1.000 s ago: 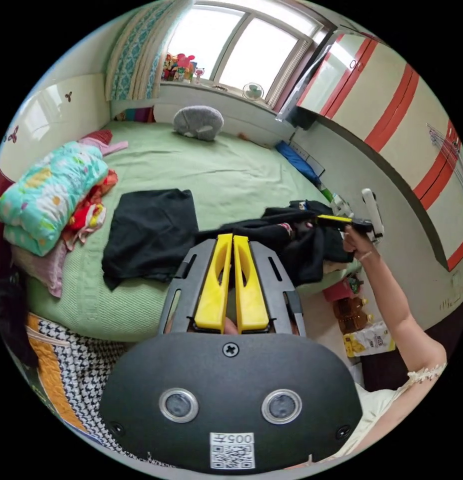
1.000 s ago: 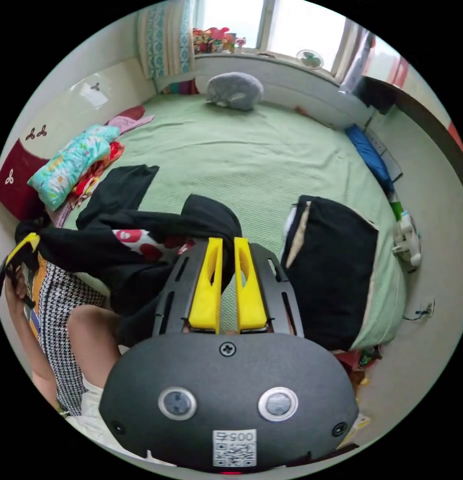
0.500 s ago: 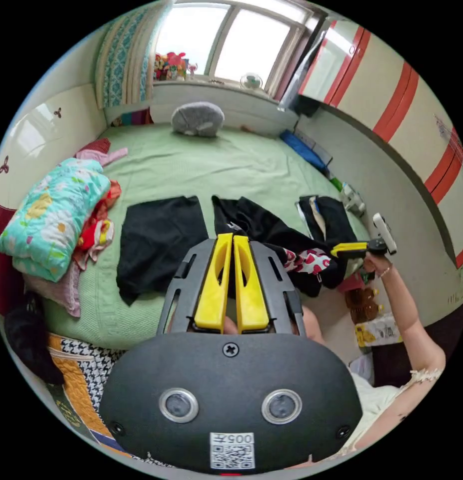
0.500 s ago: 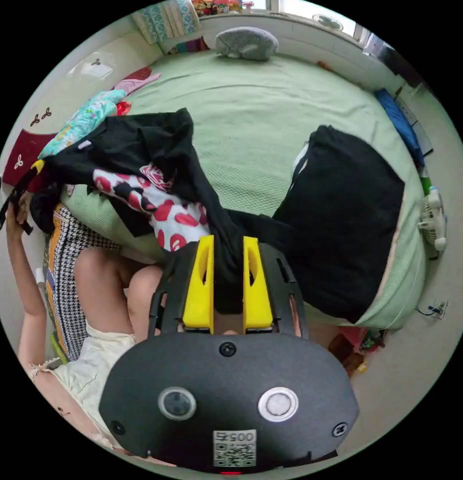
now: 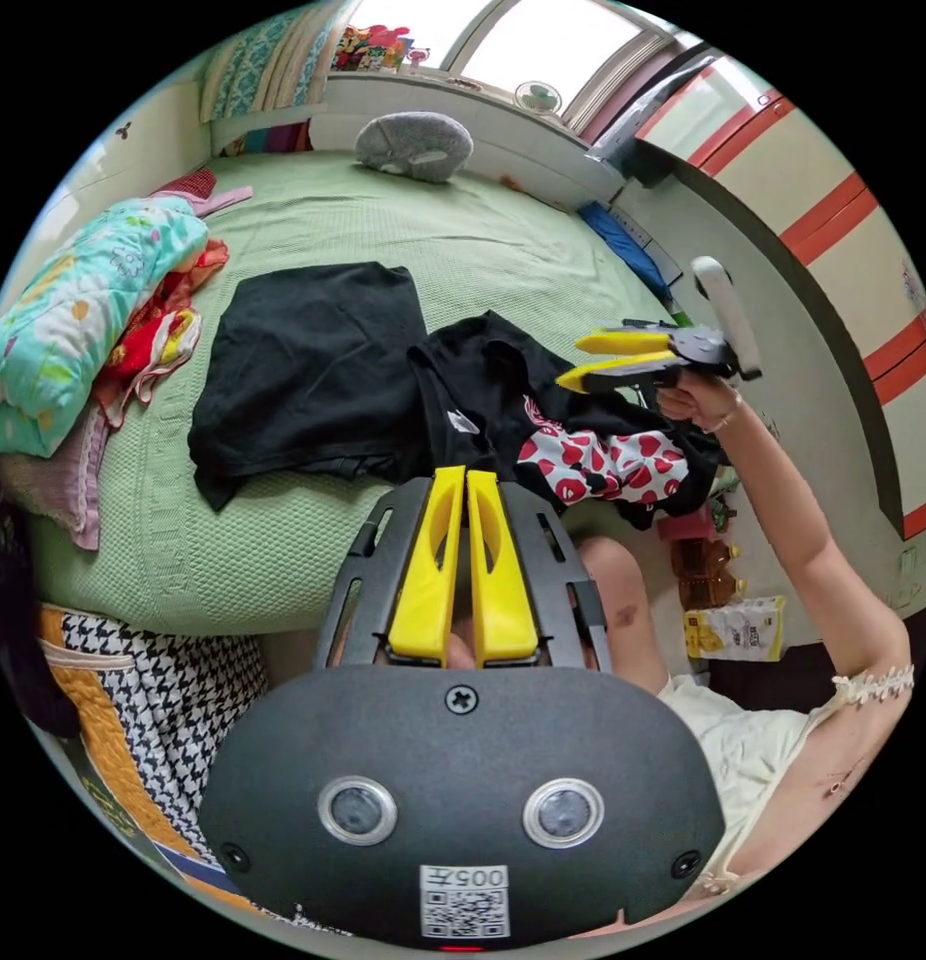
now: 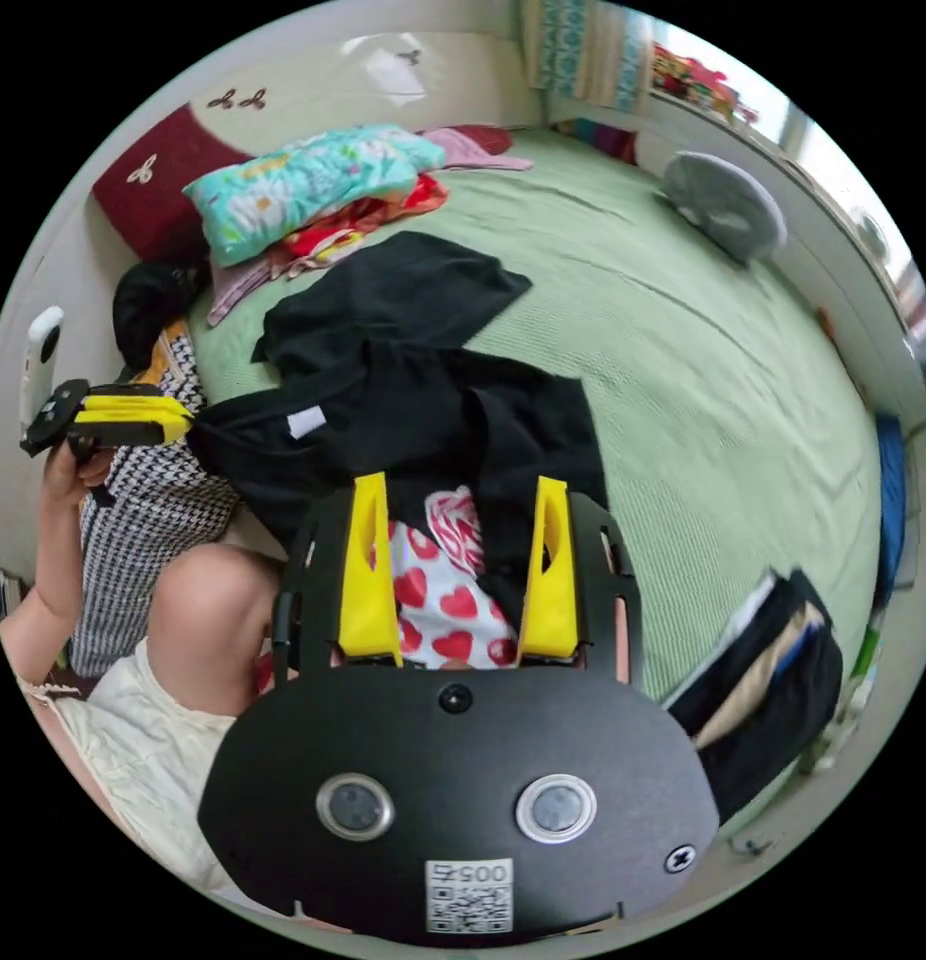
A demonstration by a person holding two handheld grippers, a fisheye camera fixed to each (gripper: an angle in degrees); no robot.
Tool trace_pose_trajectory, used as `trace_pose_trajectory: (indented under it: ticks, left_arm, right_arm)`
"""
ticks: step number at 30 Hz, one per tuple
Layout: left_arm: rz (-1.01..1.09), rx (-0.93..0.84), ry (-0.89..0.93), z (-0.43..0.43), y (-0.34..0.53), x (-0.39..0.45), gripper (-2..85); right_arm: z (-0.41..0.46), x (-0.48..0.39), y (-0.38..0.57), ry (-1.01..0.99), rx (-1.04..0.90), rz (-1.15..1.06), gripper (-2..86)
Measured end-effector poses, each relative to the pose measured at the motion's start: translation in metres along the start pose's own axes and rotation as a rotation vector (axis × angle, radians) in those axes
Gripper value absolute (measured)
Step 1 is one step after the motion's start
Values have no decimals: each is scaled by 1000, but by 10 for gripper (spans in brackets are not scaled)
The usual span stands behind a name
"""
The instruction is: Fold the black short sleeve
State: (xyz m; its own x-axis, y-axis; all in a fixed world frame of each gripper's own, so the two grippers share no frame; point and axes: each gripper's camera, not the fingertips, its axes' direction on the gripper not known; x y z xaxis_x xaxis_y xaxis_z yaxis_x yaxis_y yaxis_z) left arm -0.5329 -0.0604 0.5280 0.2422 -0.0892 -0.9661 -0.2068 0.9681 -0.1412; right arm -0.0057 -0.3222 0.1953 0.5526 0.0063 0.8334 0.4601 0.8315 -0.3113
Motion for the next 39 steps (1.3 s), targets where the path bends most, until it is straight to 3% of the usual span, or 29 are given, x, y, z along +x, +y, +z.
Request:
trace_pose_trajectory:
  ticks: [3,8,11,15,17,24,27,31,35,39]
  left_arm:
    - [25,-6,-25,4,-1,0,-1]
    - [36,-40,-78,20,-5,-4,-1]
    - [34,-49,-81,30,-10,-9,-1]
    - [23,-24,-23,34,-16,-14,-1]
    - [37,-6,-35,34,-23,-10,-1]
    - [89,111,-66,10,-90,-2,1]
    - [48,154,-157,-1,-159,-4,4]
    - [-20,245,-304,0,-245,3,23]
    - [-91,176,-371,34,-275,13,51]
    - [-32,123,-218,78,-251,21,65]
  right_arm:
    - [35,-25,-46,-15,-21,-33,171]
    - [112,-36,-99,81,-224,15,171]
    - [117,-36,-102,60,-214,11,163]
    - [97,-28,-90,69,-148,30,3]
    - [80,-18,-79,45,-83,44,-11]
    - [-18,28,-82,111,149,199,-16]
    - [-70,49,-111,257,220,256,-15]
    - [-130,90,-151,373,329,525,-4]
    - [-123,107,-158,346,245,549,51]
    - [-87,98,-112,323,163,402,95]
